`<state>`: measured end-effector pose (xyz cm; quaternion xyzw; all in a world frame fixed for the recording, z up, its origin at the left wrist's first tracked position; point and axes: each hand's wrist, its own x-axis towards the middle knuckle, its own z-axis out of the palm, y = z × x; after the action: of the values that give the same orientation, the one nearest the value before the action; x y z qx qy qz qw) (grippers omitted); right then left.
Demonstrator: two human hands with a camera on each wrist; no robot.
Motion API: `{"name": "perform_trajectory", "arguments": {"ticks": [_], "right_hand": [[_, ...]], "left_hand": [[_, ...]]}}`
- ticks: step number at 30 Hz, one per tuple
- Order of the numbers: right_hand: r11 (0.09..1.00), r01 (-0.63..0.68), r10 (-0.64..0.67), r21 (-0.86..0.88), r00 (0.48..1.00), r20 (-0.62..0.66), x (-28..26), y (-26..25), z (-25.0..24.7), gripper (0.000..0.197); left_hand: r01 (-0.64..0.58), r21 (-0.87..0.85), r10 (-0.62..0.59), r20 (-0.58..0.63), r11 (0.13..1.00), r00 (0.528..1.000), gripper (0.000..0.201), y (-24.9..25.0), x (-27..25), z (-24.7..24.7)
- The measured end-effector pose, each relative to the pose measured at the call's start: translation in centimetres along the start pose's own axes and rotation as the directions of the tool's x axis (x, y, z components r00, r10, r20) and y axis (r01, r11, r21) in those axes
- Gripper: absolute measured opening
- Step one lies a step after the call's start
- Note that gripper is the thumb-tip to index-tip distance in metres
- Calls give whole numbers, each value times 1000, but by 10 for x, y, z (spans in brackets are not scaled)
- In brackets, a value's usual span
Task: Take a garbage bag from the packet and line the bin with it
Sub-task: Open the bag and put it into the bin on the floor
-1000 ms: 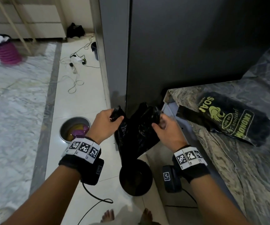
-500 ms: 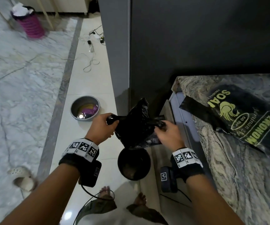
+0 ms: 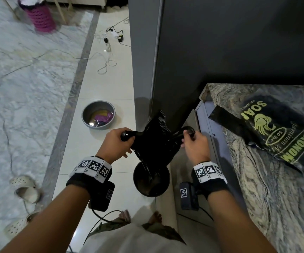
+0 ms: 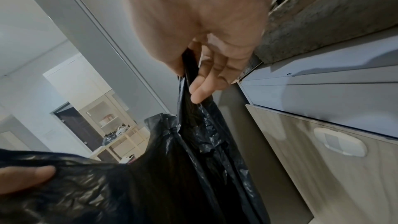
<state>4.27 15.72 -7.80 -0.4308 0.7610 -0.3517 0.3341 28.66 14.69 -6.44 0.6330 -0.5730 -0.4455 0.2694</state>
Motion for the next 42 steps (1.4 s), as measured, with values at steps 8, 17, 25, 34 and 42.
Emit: {"name": "perform_trajectory", "arguments": {"ticks": [8,17,25,34,42], "right_hand": [[993,-82,82,-89,997,-9,-11,44,18,21],[972,-175,177,-156,984,0,-7,84,34,14],[916,-284,343,-283,920,188,27,149,72,12],[946,-251,314,-204,864,394,57,241,130,10],[953,-61,130,-296,967,221,82,279,159,29]], "left_hand": [[74,-16,-73,37,997,997,14,-38,-2,-9],[160,-2,-160,76,987,984,15,-84,16,11],[286,41,-289,168,957,943,23,-144,39,66],[390,16,-388,131,921,912,14,-237,68,151],[303,90,-304,-7,949,953,17,-274,81,175]]}}
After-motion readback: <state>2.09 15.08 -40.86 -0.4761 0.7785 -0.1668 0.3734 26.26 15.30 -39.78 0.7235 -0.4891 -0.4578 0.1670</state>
